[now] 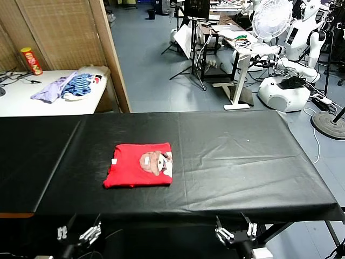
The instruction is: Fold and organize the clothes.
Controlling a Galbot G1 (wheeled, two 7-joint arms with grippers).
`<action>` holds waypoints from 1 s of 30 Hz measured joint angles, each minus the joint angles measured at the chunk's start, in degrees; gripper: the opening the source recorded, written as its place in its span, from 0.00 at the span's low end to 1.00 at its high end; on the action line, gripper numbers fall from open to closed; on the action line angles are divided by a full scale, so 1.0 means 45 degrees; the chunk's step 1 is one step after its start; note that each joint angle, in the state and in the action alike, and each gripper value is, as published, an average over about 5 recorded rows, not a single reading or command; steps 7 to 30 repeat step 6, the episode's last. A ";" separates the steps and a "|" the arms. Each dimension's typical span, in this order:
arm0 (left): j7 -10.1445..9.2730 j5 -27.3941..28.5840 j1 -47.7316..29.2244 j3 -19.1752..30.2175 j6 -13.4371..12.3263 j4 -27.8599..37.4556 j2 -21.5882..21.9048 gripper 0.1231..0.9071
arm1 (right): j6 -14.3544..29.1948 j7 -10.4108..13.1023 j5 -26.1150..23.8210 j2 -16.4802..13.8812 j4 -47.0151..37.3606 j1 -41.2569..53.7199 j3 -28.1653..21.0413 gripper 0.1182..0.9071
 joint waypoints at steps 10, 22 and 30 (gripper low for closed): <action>0.0063 -0.0008 -0.0064 -0.0079 0.0061 -0.0002 0.0003 0.86 | -0.0029 0.0006 0.0006 0.0000 0.0054 -0.0074 -0.0044 0.86; 0.0063 -0.0008 -0.0064 -0.0079 0.0061 -0.0002 0.0003 0.86 | -0.0029 0.0006 0.0006 0.0000 0.0054 -0.0074 -0.0044 0.86; 0.0063 -0.0008 -0.0064 -0.0079 0.0061 -0.0002 0.0003 0.86 | -0.0029 0.0006 0.0006 0.0000 0.0054 -0.0074 -0.0044 0.86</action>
